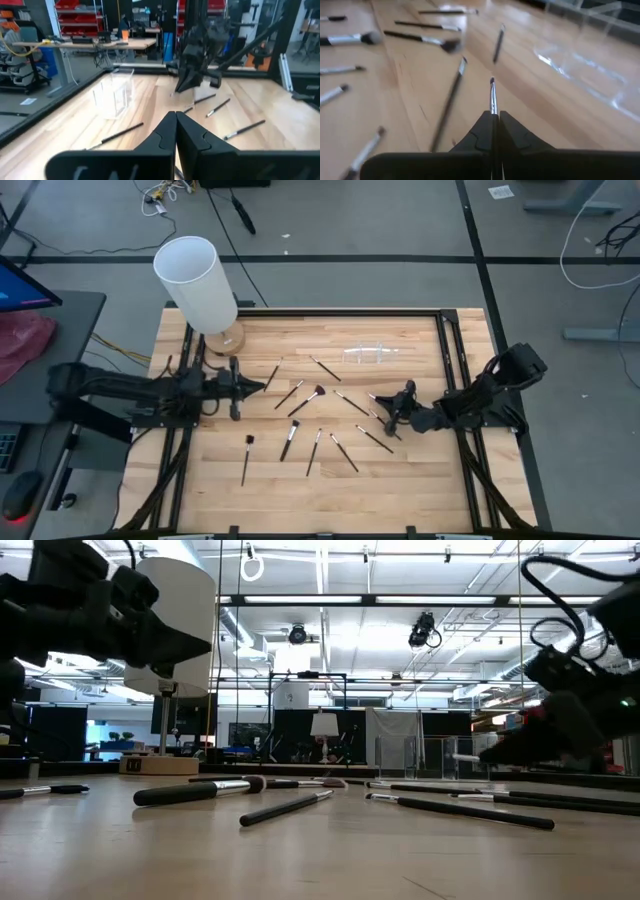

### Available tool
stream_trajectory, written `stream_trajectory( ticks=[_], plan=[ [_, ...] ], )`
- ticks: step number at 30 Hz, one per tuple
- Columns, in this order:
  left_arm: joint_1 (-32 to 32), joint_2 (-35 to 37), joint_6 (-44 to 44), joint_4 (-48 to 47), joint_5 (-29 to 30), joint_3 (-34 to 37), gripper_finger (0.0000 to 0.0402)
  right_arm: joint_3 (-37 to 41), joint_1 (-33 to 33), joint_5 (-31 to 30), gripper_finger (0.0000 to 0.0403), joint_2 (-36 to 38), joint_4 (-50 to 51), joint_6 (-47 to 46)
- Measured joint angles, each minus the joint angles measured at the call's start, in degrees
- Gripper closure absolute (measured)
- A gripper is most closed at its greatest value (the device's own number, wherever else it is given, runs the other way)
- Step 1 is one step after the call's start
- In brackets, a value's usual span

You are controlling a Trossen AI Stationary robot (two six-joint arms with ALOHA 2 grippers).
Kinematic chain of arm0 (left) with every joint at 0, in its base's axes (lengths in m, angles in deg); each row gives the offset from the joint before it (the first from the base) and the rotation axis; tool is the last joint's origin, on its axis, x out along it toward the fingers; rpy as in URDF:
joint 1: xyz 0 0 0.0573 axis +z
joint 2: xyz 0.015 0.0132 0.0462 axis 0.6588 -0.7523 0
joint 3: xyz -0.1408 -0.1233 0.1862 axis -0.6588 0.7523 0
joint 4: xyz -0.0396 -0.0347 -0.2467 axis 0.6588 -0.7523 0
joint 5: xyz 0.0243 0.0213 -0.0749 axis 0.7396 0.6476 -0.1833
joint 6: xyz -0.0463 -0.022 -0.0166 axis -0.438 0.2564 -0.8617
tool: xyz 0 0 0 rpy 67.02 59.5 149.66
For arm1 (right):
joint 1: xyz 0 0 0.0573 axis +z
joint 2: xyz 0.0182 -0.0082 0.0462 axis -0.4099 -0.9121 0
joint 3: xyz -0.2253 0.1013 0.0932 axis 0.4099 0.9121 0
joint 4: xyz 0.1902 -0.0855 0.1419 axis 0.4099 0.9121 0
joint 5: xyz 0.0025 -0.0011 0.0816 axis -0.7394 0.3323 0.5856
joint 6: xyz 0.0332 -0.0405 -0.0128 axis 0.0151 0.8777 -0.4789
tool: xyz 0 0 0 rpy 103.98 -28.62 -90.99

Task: Put items in baskets/containers
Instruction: Put the black eyeshadow brush into the transparent organizer

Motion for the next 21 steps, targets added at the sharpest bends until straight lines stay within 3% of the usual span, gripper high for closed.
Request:
stream_trajectory(
  ticks=[5, 9, 14, 21],
  plan=[
    [0.0, -11.3, 0.1, 11.7, -2.6, -0.2, 0.0390, -2.4, -1.5, 0.0, 0.0393, 0.0, -7.1, 9.4],
    [0.0, -18.0, 2.1, 14.4, -3.2, -3.9, 0.0372, -3.0, -2.7, 3.1, 0.0393, 0.1, -17.3, 17.8],
    [0.0, -27.0, 8.0, 14.2, -4.4, -11.5, 0.0307, -5.3, -4.1, 6.7, 0.0393, 0.1, -24.6, 25.0],
    [0.0, -40.6, 11.0, 17.6, -15.2, -24.0, 0.0201, -13.9, -5.3, 14.8, 0.0393, 0.1, -25.1, 34.4]
  ],
)
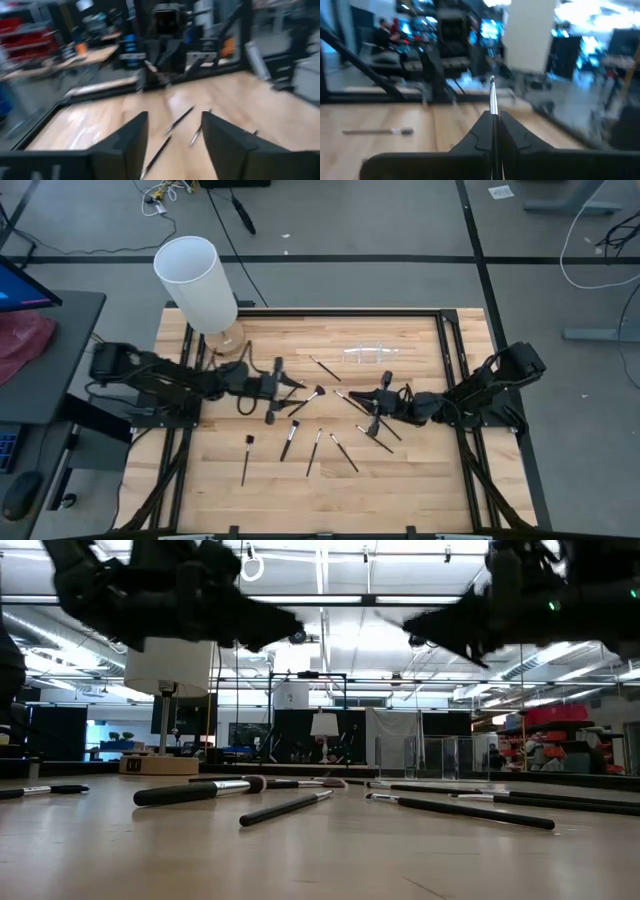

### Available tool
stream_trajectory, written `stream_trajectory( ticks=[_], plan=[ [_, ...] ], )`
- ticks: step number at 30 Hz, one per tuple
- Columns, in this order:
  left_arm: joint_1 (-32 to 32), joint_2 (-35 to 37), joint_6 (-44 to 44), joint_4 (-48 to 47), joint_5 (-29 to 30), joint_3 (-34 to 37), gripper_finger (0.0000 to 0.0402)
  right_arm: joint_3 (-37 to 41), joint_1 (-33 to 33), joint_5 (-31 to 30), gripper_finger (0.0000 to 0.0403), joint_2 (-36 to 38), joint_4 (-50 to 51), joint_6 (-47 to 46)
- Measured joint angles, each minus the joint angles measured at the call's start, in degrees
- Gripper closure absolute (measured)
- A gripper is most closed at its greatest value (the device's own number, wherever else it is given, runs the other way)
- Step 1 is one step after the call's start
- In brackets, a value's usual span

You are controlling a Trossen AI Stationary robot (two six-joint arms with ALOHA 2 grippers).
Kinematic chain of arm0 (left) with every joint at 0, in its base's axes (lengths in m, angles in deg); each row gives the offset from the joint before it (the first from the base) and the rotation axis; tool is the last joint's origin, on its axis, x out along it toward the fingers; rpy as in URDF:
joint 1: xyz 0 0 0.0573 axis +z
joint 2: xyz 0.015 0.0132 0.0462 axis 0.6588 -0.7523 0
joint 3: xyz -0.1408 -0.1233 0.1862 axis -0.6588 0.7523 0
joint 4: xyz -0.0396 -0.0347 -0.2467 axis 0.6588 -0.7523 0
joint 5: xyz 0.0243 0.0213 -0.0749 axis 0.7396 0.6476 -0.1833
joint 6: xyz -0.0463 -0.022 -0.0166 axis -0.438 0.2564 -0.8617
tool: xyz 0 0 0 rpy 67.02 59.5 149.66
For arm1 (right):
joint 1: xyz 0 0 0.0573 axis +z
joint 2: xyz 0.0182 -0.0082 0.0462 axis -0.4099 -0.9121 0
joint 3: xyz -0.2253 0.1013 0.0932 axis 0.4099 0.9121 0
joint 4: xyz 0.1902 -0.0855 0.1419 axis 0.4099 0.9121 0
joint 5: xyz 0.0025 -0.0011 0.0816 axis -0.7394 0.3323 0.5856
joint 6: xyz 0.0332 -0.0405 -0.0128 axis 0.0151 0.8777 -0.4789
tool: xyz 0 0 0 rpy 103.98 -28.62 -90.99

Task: Put items in baskets/containers
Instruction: Put the black eyeshadow brush into the transparent organizer

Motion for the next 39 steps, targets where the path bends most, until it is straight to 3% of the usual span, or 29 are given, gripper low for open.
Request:
stream_trajectory(
  ticks=[5, 12, 23, 28, 37, 39],
  plan=[
    [-0.3, -9.8, -0.4, 12.7, -4.6, -5.8, 0.0174, -5.6, 0.0, 4.8, 0.0393, 0.0, -0.2, 6.6],
    [-2.0, -19.8, -3.5, 28.4, -6.7, -12.5, 0.0187, -9.6, 0.0, 11.1, 0.0393, 0.0, 0.0, 9.5],
    [-5.5, -23.6, -4.6, 29.1, -5.1, -19.0, 0.0221, -10.2, 0.0, 14.2, 0.0393, -0.3, 0.6, 9.6],
    [-5.5, -23.6, -4.6, 29.0, -5.2, -19.0, 0.0257, -10.2, 0.1, 14.2, 0.0393, -0.3, 0.9, 9.6],
    [-5.4, -23.5, -3.9, 28.6, -5.6, -19.0, 0.0378, -10.2, 0.1, 14.0, 0.0393, -0.4, 1.2, 9.6],
    [-5.4, -23.5, -3.8, 28.5, -6.0, -19.0, 0.0387, -10.1, 0.1, 14.0, 0.0393, -0.4, 1.3, 9.4]
  ],
)
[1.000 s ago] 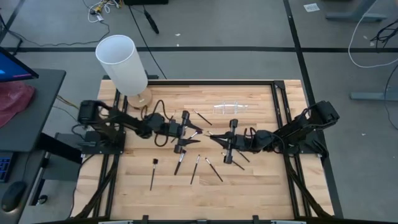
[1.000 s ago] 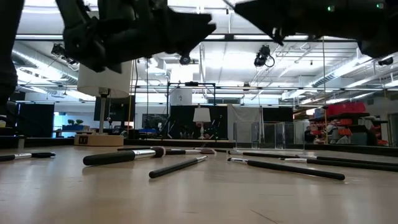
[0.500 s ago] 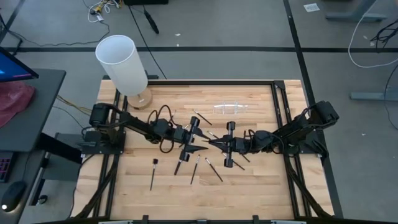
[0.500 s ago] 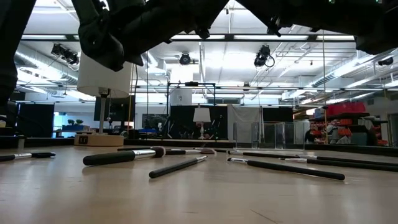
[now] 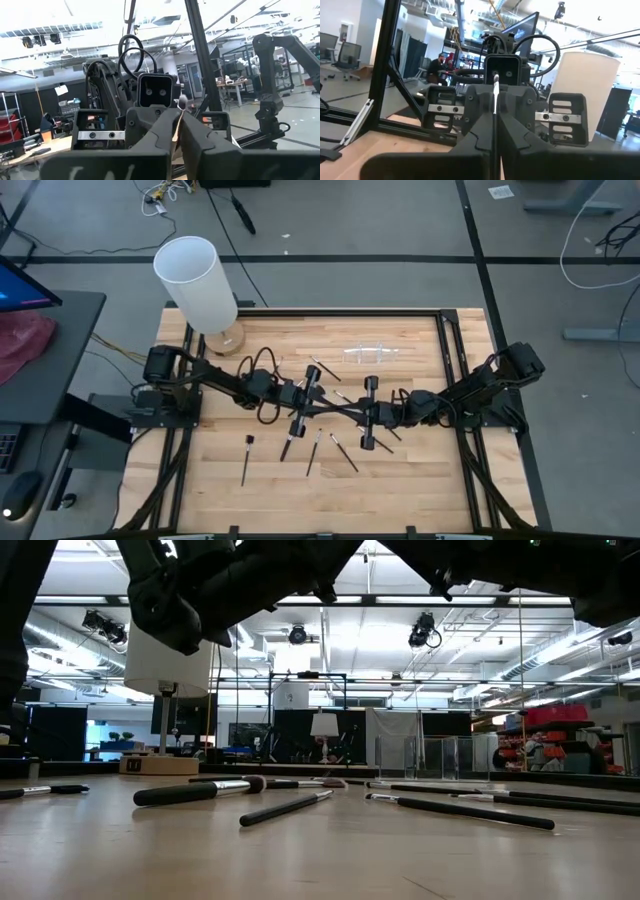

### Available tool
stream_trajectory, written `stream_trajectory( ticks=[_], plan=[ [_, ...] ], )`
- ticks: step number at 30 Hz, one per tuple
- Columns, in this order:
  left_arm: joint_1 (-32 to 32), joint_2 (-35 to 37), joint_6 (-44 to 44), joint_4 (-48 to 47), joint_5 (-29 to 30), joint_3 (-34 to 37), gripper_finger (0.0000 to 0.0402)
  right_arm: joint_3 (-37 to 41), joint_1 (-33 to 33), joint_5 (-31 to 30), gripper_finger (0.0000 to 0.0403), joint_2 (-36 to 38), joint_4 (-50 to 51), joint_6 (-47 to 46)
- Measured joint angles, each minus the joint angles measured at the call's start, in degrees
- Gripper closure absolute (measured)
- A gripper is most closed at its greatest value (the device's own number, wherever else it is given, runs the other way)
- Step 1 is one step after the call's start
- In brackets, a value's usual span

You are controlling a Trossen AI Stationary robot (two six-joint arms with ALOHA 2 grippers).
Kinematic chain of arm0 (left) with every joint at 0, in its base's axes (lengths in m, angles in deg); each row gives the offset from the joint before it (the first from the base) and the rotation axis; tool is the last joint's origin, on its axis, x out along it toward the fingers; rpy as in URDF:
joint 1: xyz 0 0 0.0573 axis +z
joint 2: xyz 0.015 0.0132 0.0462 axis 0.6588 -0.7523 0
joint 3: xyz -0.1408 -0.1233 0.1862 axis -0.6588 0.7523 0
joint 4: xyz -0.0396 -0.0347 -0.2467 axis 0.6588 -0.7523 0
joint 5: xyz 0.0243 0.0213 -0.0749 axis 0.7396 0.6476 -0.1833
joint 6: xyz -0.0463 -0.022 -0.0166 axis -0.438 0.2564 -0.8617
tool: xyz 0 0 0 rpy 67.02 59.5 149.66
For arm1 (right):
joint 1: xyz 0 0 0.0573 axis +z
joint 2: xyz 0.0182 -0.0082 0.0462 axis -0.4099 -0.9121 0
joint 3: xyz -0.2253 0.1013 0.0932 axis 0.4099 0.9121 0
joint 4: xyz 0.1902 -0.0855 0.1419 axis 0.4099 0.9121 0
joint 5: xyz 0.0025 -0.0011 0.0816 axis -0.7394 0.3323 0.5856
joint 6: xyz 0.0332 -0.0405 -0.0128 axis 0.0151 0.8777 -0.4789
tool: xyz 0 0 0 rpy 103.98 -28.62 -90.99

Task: Put items in baskets/containers
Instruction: Put the black eyeshadow brush into the transparent organizer

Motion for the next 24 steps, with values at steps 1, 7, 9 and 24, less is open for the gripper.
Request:
stream_trajectory(
  ticks=[1, 7, 9, 24],
  plan=[
    [0.0, 0.1, -0.1, -0.2, -0.1, 0.0, 0.0386, 0.0, 0.0, -0.1, 0.0390, 0.0, 0.2, -0.1],
    [0.0, 4.1, -1.3, -10.5, 0.5, 0.1, 0.0387, 0.0, 1.9, -8.8, 0.0326, 0.1, 3.4, -1.0],
    [0.0, 6.0, -0.3, -15.5, 3.3, 0.1, 0.0387, 0.0, 3.6, -16.5, 0.0301, 1.2, 6.7, 0.8],
    [6.3, 8.2, 1.0, -59.5, 19.6, -17.8, 0.0387, 0.0, 16.7, -58.0, 0.0207, 16.7, 42.5, -10.0]
  ],
)
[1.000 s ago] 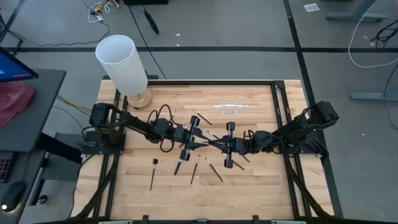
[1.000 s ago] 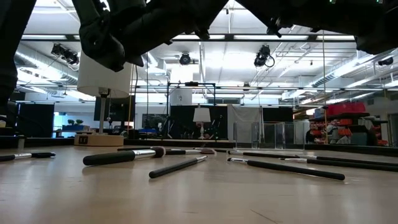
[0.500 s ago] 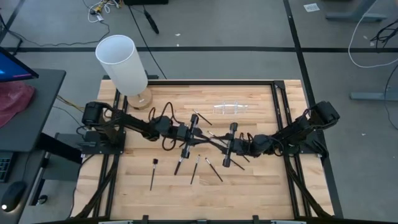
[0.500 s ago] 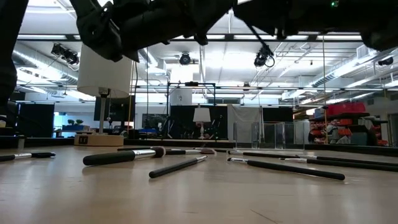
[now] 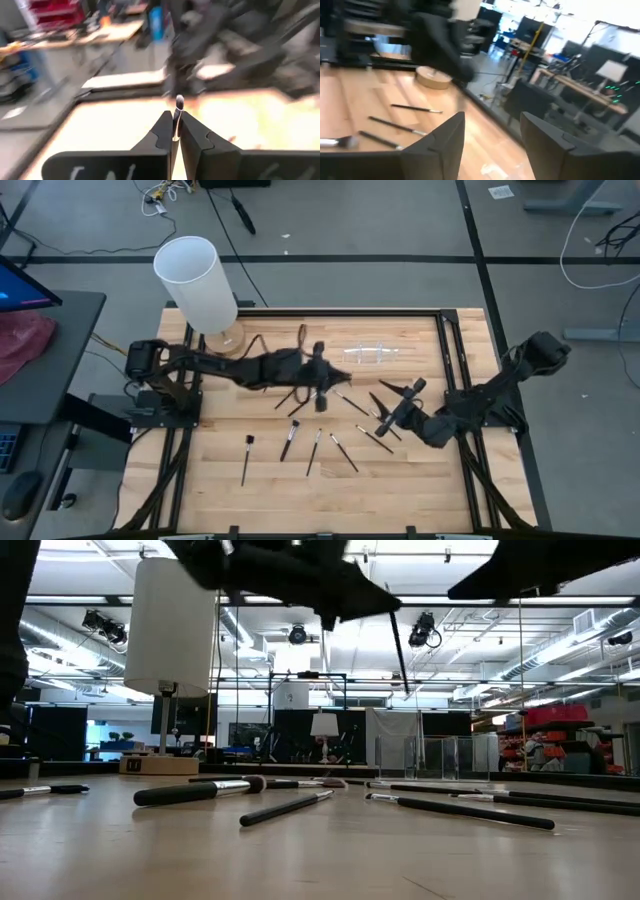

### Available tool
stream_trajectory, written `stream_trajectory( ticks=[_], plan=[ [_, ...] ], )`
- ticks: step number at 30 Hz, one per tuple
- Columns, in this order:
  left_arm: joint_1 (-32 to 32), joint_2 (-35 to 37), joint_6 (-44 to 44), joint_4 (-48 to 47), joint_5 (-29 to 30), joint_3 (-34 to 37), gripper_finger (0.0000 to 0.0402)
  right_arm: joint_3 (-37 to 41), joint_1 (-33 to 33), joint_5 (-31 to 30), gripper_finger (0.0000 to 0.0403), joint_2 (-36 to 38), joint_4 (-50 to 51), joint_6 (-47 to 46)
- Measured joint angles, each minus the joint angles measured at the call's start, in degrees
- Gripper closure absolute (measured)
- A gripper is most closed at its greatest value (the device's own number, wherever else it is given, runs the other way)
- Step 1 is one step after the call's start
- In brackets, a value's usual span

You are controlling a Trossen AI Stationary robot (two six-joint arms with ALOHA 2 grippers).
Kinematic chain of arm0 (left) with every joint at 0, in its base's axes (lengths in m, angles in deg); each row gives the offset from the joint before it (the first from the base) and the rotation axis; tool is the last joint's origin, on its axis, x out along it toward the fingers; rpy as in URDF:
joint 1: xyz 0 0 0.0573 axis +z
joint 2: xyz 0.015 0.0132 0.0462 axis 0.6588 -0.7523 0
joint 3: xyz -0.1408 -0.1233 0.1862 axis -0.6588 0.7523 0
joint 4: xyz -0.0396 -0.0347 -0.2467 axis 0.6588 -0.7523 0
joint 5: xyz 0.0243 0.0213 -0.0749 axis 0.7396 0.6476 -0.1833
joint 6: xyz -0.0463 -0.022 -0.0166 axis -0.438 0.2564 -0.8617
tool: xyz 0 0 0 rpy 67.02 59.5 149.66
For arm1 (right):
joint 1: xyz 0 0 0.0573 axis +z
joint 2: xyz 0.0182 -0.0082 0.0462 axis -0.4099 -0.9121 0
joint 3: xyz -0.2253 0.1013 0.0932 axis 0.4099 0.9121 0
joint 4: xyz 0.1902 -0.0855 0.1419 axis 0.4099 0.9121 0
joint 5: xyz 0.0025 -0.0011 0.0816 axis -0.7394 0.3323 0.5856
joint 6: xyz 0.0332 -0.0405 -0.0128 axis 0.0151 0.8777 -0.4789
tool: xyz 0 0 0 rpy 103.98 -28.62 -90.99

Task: Put items in baskets/containers
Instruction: Put the black eyeshadow brush into the transparent organizer

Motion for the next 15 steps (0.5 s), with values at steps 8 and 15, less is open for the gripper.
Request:
stream_trajectory(
  ticks=[8, 15],
  plan=[
    [9.1, -1.5, -0.2, -6.8, -4.7, -7.4, 0.0385, 0.0, -0.9, 6.6, 0.0206, -1.4, 14.8, -18.8],
    [18.3, -5.2, -8.2, -2.2, -14.9, -7.3, 0.0387, 0.0, -1.8, 9.0, 0.0206, -4.4, 15.8, -22.8]
  ],
)
